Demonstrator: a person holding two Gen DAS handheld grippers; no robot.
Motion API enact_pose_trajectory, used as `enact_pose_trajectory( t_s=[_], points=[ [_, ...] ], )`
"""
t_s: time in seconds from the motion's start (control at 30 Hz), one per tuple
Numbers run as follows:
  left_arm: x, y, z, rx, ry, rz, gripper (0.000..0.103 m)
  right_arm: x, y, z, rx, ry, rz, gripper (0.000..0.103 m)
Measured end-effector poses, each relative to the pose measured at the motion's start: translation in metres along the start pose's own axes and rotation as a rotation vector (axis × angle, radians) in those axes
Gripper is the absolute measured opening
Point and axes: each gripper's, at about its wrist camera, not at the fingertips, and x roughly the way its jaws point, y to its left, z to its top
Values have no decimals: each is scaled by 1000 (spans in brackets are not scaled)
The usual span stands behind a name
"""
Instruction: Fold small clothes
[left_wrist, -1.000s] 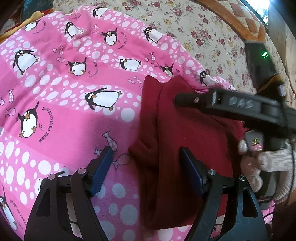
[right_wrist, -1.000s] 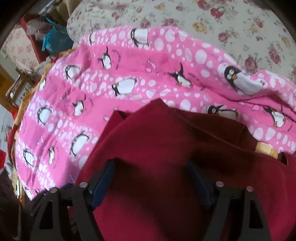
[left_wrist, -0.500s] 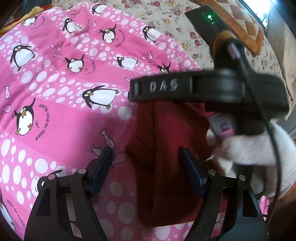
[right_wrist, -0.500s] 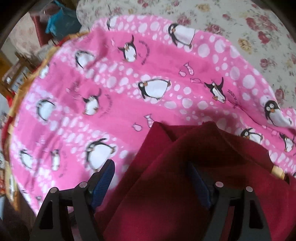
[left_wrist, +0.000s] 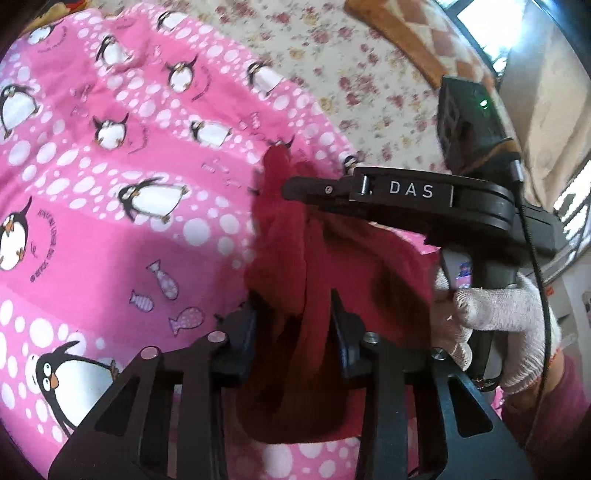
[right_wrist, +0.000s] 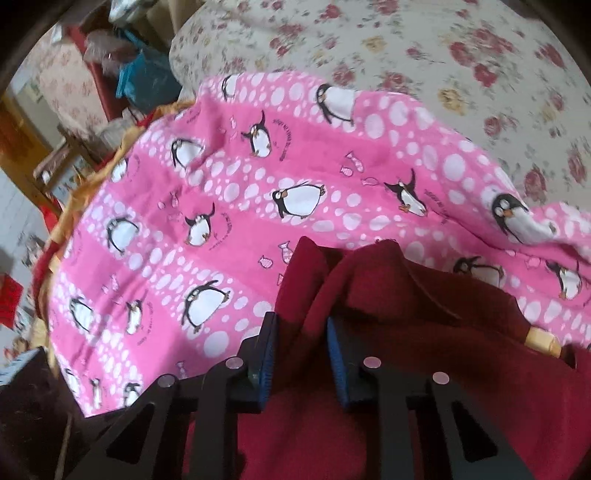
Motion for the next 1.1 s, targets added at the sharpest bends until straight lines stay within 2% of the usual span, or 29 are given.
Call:
enact_pose_trajectory(
  t_s=[0.1, 0.17, 0.2, 0.27, 0.33, 0.4, 0.53, 0.57, 0.67, 1.0, 1.03, 1.07, 1.1],
  points=[
    [-7, -11, -1, 53, -30, -11, 28, -11, 1, 5, 45, -6, 34, 27],
    [-8, -16, -3, 77, -33, -17, 26, -18, 5, 8, 52, 1, 57, 40],
    [-8, -17, -3, 84, -33, -21, 24, -21, 7, 10, 47, -2, 62, 53],
    [-8, -20, -5, 95, -35, -18, 24, -22, 14, 14, 25, 12, 45, 58],
    [-6, -18, -5, 93, -32, -17, 24, -12, 21, 20, 5, 72, 5, 69],
    [-5, -16, -4, 88, -29, -21, 24, 1, 24, 23, -4, 107, -39, 69],
    [-2, -16, -8, 102, -18, 5, 24, 32, 29, 22, -21, 175, -75, 69],
    [0, -16, -9, 105, -14, 13, 24, 41, 32, 19, -51, 190, -118, 69],
    [2, -14, -10, 102, -6, 21, 24, 46, 35, 12, -108, 162, -171, 67],
    [7, -13, -15, 111, 1, 45, 26, 25, 19, 0, -107, 105, -132, 35],
    [7, -14, -16, 115, 0, 55, 30, 24, 20, -1, -109, 102, -131, 33],
    [8, -13, -16, 117, -1, 65, 42, 22, 19, -2, -109, 98, -128, 33],
    [10, -13, -17, 115, 3, 81, 60, 20, 19, -1, -109, 95, -123, 31]
  ],
)
